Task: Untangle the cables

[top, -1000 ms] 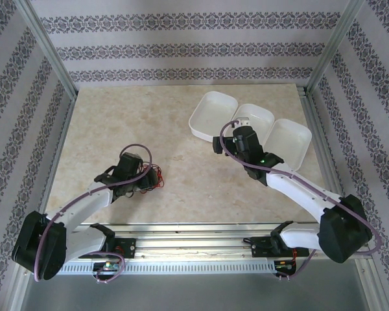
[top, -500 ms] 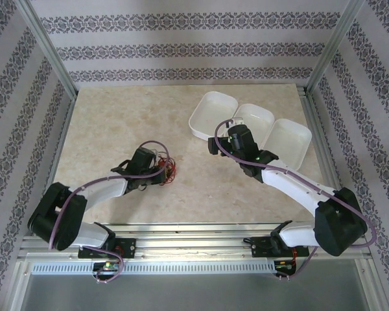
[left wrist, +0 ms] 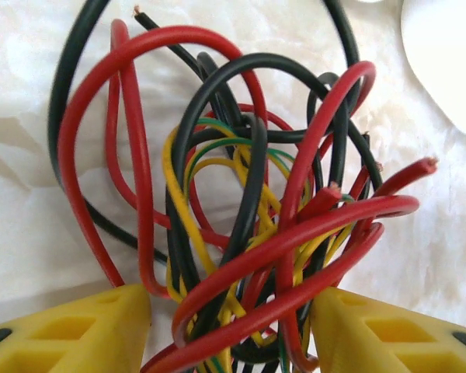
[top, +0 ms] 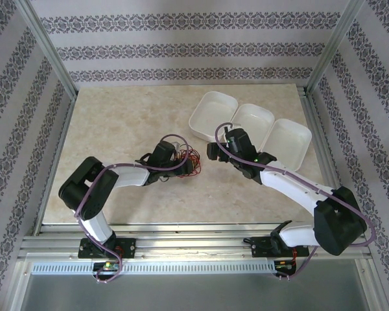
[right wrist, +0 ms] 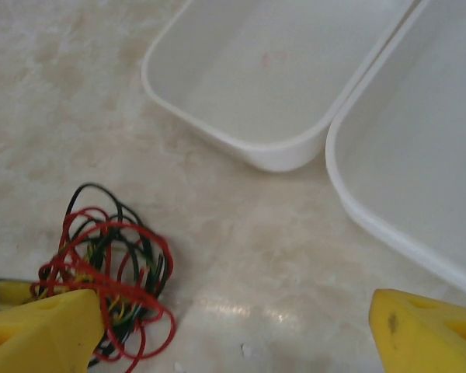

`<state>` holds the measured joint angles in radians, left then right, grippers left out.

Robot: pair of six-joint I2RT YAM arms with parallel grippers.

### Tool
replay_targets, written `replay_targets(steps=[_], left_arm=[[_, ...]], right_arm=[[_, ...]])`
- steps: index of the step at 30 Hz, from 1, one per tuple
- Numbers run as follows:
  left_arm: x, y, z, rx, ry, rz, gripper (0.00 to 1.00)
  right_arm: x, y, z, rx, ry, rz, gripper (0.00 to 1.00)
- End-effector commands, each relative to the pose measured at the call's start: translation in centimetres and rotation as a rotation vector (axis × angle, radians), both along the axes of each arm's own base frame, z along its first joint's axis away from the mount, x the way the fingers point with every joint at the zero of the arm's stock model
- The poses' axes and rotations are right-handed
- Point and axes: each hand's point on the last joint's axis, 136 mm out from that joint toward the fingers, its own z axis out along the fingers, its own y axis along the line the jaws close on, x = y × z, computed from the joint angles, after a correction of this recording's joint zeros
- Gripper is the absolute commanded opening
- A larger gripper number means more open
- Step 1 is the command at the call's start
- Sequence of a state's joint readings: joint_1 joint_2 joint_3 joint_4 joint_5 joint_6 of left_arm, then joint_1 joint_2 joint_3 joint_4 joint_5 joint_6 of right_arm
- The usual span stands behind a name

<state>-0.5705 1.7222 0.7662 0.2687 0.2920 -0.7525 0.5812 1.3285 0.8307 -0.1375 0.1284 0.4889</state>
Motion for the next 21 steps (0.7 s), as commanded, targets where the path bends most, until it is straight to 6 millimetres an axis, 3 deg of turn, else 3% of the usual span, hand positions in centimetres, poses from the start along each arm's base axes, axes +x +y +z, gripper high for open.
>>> replay_targets(steps=[1, 10, 15, 21], left_arm=[[1.2, -1.2, 2.3, -0.085, -0.037, 0.050, 0.58], [0.6, 3.7, 3.9, 0.169, -0.099, 0.123, 0.58], [0.6, 3.4, 3.4, 0.189, -0.095, 0.093, 0.56], [1.8, 1.6, 3.8, 0.140, -0.126, 0.071, 0.47]], right_arm=[[-1.9, 0.5, -2.1, 0.025, 0.119, -0.015, 0.88], [-3.4, 3.2, -5.7, 0.001, 0.309, -0.016, 0.78], [-3.1, 4.8, -6.6, 0.007, 0.344, 0.016, 0.68], [-2.3, 5.4, -8.2, -0.016, 0.364, 0.023, 0.45]])
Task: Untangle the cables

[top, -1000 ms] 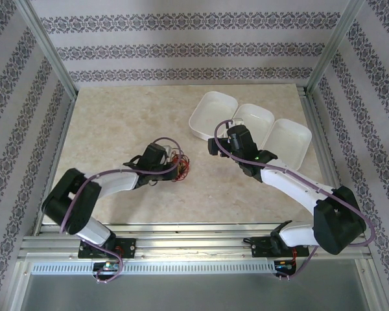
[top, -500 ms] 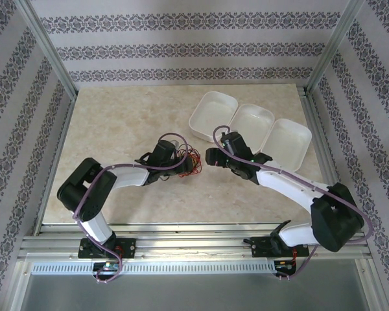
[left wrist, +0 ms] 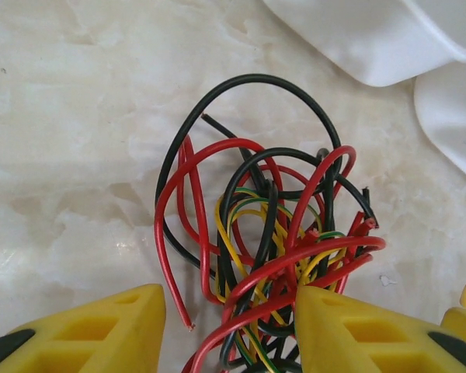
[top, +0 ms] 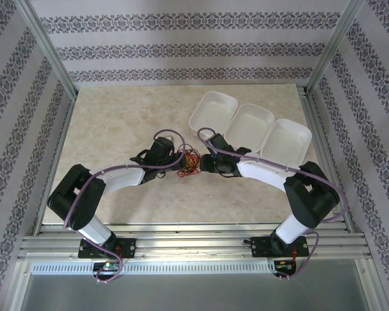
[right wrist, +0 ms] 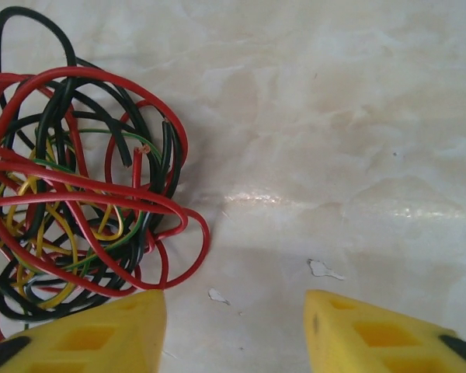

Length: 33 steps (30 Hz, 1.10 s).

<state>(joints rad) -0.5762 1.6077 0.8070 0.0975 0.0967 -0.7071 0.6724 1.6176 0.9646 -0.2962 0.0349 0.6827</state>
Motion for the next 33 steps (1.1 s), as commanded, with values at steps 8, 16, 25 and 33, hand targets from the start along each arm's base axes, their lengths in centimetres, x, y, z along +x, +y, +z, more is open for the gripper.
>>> replay_targets(steps=[8, 16, 25, 33], left_arm=[[1.1, -1.3, 0.9, 0.028, -0.048, -0.035, 0.44], [0.8, -0.8, 0.1, 0.041, -0.028, -0.014, 0.34], [0.6, -0.9, -0.3, 0.027, -0.017, -0.016, 0.33], [0.3, -0.4, -0.7, 0.043, -0.009, -0.003, 0.33]], right_arm=[[0.7, 2.3, -1.1, 0.024, 0.027, 0.052, 0.31], [0.5, 3.6, 0.5, 0.054, -0.008, 0.095, 0.27], [-0.6, 5.5, 1.3, 0.094, -0.003, 0.140, 0.25], [-2.0, 6.9, 0.4, 0.090, 0.041, 0.171, 0.37]])
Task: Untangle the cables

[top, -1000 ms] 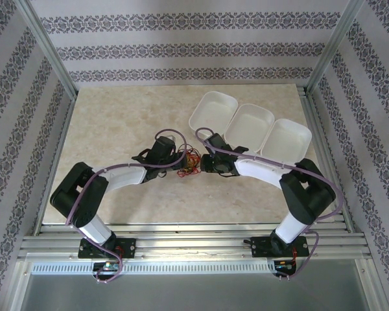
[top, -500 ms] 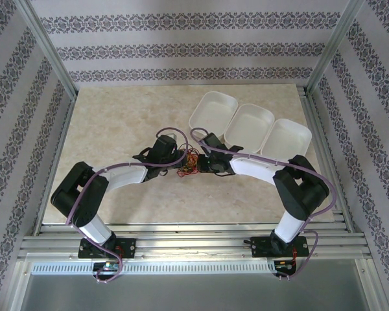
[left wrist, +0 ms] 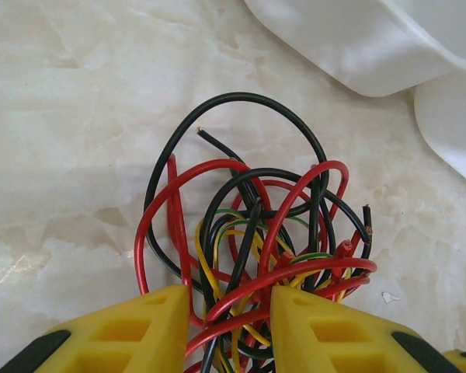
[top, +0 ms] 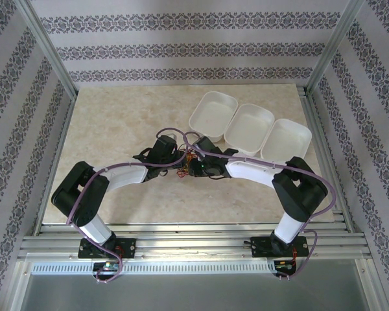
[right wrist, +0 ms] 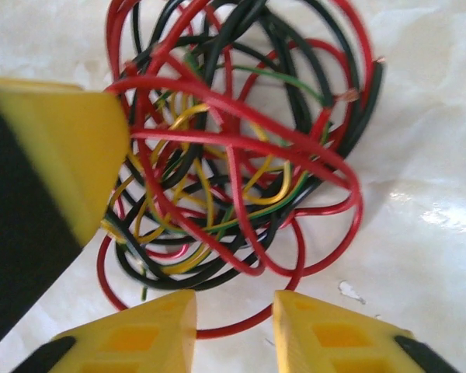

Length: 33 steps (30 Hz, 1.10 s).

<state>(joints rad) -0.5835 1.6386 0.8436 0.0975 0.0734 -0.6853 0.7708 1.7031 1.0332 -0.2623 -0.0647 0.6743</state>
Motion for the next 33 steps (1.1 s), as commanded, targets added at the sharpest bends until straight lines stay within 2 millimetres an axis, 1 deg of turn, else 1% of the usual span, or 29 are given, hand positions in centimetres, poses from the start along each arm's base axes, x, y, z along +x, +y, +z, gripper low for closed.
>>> replay_targets(steps=[1, 3, 6, 11, 17, 23, 28, 33], left_arm=[[-0.6, 0.1, -0.9, 0.021, 0.014, 0.002, 0.33], [-0.6, 0.1, -0.9, 0.021, 0.015, 0.002, 0.33], [-0.7, 0.1, -0.9, 0.021, 0.015, 0.004, 0.33], [-0.8, 0.3, -1.2, 0.024, 0.020, 0.010, 0.33], [-0.7, 0.7, -1.4, 0.040, 0.019, 0.027, 0.33], [-0.8, 1.3, -2.6, 0.065, 0.049, 0.061, 0.24], [-1.0, 1.6, -3.1, 0.066, 0.061, 0.079, 0.20], [-1.0, 1.7, -3.3, 0.065, 0.064, 0.087, 0.17]], right_arm=[[0.0, 1.1, 0.7, 0.015, 0.007, 0.005, 0.41], [0.2, 1.0, 0.0, 0.000, 0.023, -0.017, 0.47], [0.5, 1.3, -0.4, -0.010, 0.037, -0.025, 0.48], [0.2, 1.0, -1.5, -0.064, 0.065, -0.023, 0.48], [-0.5, 0.7, -1.7, -0.072, 0.074, -0.019, 0.47], [-1.1, 1.3, -2.1, -0.042, 0.108, -0.004, 0.45], [-1.8, 2.0, -2.6, -0.037, 0.133, 0.014, 0.44], [-2.2, 2.4, -3.0, -0.043, 0.151, 0.028, 0.47]])
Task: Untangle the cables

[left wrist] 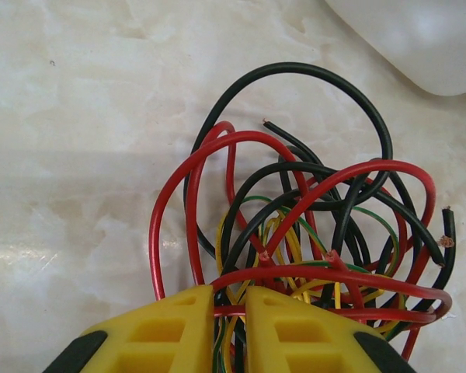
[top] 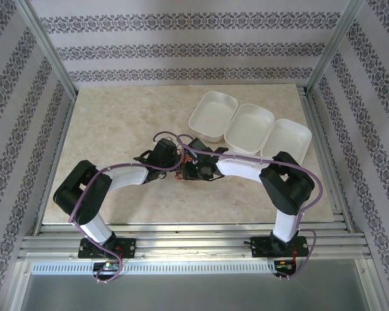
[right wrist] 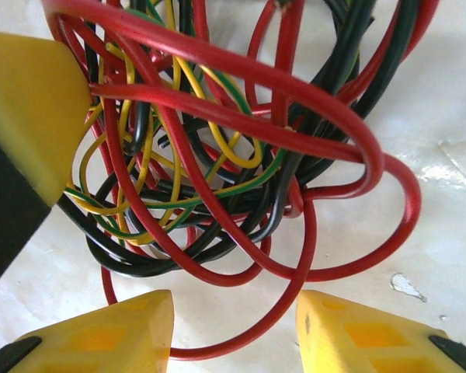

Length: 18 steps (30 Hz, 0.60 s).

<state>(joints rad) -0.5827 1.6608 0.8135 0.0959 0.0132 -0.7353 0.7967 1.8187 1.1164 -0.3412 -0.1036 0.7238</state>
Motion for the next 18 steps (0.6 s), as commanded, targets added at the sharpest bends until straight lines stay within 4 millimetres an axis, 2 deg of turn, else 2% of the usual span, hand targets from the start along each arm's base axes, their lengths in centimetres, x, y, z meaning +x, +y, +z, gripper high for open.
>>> replay_targets(steps=[1, 4, 10, 13, 18], left_arm=[[-0.6, 0.1, -1.2, 0.024, 0.025, 0.010, 0.17], [-0.7, 0.0, -1.3, 0.019, 0.028, 0.008, 0.17], [-0.7, 0.1, -1.2, 0.021, 0.026, 0.011, 0.16], [-0.7, 0.3, -1.0, 0.031, 0.021, 0.012, 0.16], [-0.5, 0.5, -0.8, 0.039, 0.013, 0.018, 0.13]], right_arm=[[-1.0, 1.0, -0.5, -0.003, 0.028, 0.026, 0.47], [-0.8, 0.9, -0.8, -0.012, 0.025, 0.017, 0.46], [-0.1, 0.7, -0.1, -0.020, -0.003, 0.003, 0.20], [0.2, -0.3, 0.7, -0.036, -0.036, -0.017, 0.09], [1.0, -3.1, 2.4, -0.052, -0.090, -0.079, 0.00]])
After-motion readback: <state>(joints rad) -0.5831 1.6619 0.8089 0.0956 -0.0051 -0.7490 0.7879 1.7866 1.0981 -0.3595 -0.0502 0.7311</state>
